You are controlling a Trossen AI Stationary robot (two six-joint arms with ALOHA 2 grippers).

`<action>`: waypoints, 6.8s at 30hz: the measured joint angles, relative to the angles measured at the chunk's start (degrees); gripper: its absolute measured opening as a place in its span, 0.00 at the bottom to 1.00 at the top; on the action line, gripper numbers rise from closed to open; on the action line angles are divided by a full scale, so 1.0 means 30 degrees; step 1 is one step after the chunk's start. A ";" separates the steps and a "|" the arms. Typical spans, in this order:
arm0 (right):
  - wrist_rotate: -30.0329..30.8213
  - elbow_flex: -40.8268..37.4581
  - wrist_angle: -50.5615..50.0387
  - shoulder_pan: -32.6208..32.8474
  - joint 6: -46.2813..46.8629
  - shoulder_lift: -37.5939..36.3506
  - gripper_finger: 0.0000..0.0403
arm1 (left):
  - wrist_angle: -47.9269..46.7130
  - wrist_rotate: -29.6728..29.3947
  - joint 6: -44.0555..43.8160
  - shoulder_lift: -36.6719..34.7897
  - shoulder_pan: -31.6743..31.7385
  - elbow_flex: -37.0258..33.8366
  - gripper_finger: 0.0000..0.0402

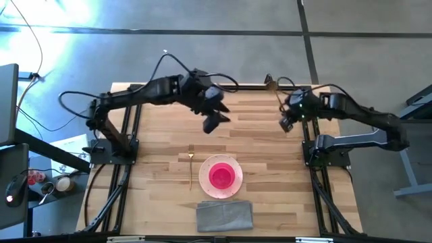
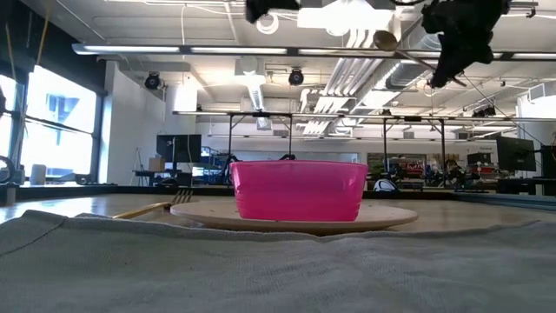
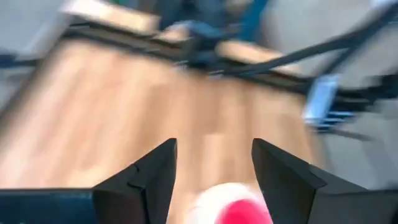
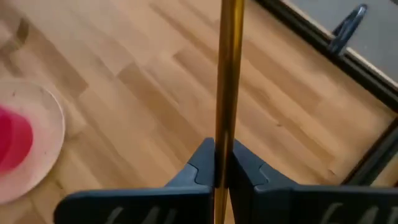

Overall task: Set table place
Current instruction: Put the gold spoon into the pink bowl, then adjust the white plate

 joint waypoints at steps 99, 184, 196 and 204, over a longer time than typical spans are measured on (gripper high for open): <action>-1.2125 1.1600 -0.4503 0.9508 -0.2215 2.3784 0.01 | -1.3036 -1.2678 -0.2272 -0.4296 -0.0632 -0.0022 0.50; -0.3818 -1.9180 2.0794 -0.1485 -0.2126 -1.7166 0.00 | 1.4655 -0.8480 -0.5914 -2.7085 0.0416 -3.3703 0.00; -0.3793 -1.8597 1.9805 -0.2363 -0.0379 -1.6929 0.00 | 1.4675 -0.8482 -0.5990 -2.7078 0.0380 -3.3703 0.01; -0.3796 -1.2237 1.3166 -0.1421 -0.0089 -1.0982 0.00 | 1.4657 -0.8329 -0.6224 -2.7042 0.0380 -3.3703 0.01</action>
